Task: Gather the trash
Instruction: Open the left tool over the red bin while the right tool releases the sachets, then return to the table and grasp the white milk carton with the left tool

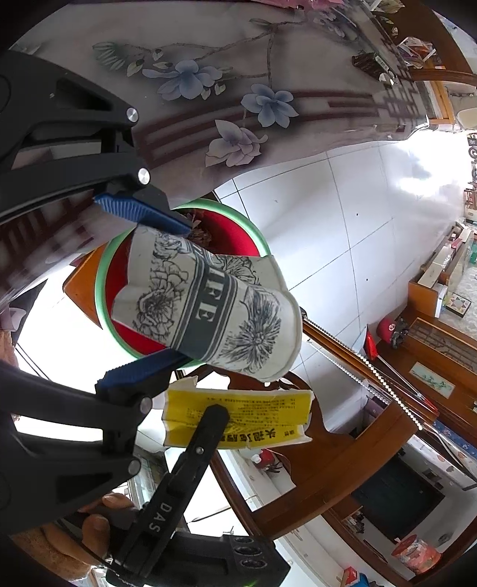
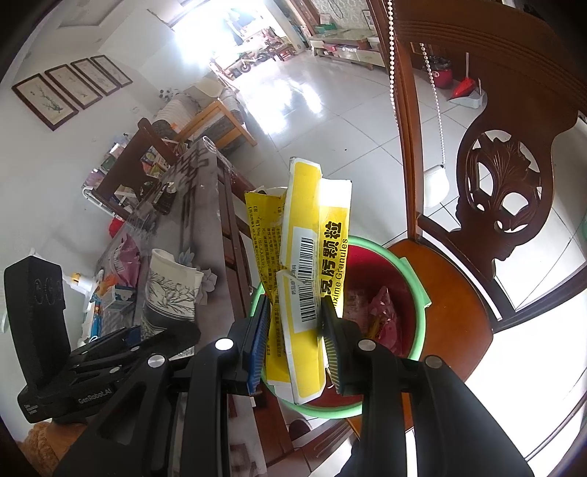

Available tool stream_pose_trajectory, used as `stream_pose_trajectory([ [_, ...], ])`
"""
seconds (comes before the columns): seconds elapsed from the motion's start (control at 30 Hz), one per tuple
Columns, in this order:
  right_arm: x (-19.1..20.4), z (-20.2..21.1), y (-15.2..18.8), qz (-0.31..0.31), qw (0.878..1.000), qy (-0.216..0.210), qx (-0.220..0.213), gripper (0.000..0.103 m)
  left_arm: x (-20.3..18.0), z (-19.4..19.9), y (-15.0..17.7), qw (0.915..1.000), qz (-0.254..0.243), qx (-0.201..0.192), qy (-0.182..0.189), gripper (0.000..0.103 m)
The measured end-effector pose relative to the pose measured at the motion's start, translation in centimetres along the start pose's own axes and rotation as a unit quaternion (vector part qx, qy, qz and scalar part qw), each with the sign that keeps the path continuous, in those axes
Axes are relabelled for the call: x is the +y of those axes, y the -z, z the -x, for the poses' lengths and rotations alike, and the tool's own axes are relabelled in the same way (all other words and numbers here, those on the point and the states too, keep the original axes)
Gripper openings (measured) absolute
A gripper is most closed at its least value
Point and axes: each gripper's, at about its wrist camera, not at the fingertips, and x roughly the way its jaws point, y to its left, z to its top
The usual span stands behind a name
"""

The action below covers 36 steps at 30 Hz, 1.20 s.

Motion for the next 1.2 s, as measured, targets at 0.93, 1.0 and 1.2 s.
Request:
stream_pose_trajectory([
  [0.93, 2.0, -0.6, 0.4, -0.008, 1.000, 0.006, -0.007, 0.056, 10.3, 5.1, 2.9, 0.9867, 0.138, -0.059, -0.063, 0.083],
  [1.0, 2.4, -0.7, 0.7, -0.008, 1.000, 0.008, -0.007, 0.056, 12.9, 6.4, 3.2, 0.9791, 0.170, -0.079, -0.080, 0.083],
  [1.2, 3.4, -1.0, 1.9, -0.008, 1.000, 0.019, -0.003, 0.057, 23.7, 11.1, 3.6, 0.9251, 0.324, -0.150, -0.129, 0.083],
])
